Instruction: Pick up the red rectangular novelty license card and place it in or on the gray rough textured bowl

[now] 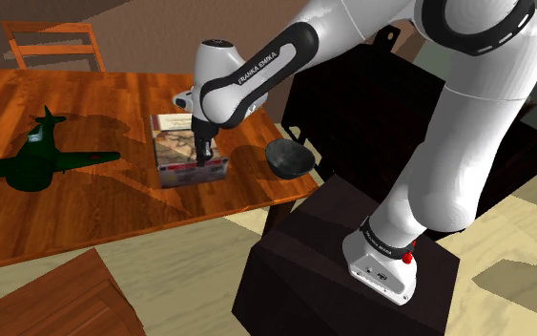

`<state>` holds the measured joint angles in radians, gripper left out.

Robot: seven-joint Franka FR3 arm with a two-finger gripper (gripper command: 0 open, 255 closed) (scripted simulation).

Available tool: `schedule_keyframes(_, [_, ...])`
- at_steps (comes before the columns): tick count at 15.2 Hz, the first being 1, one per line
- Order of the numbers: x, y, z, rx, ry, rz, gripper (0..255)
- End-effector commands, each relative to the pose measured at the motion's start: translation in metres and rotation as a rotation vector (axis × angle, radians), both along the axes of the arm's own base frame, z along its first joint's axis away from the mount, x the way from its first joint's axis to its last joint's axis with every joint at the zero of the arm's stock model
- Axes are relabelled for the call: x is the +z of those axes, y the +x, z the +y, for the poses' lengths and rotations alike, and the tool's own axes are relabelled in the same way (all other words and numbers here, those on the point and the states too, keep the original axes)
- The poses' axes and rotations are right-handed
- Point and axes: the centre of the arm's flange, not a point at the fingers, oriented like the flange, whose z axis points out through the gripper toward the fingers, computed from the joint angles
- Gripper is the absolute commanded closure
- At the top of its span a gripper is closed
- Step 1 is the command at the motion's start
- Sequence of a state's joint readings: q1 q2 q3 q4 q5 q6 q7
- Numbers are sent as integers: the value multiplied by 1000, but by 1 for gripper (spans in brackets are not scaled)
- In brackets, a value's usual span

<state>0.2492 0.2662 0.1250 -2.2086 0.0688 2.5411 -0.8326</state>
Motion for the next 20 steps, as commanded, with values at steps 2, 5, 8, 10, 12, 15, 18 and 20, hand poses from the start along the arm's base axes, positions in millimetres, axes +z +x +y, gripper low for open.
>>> schedule_keyframes(2, [15,0,0,0,0,0,255])
schedule_keyframes(5, [31,0,0,0,0,0,255])
schedule_keyframes(8, [47,0,0,0,0,0,255])
schedule_keyframes(10, [58,0,0,0,0,0,255])
schedule_keyframes(12, [68,0,0,0,0,0,255])
schedule_keyframes(15, [84,0,0,0,0,0,255])
schedule_keyframes(18, [100,0,0,0,0,0,255])
schedule_keyframes(20, [110,0,0,0,0,0,255])
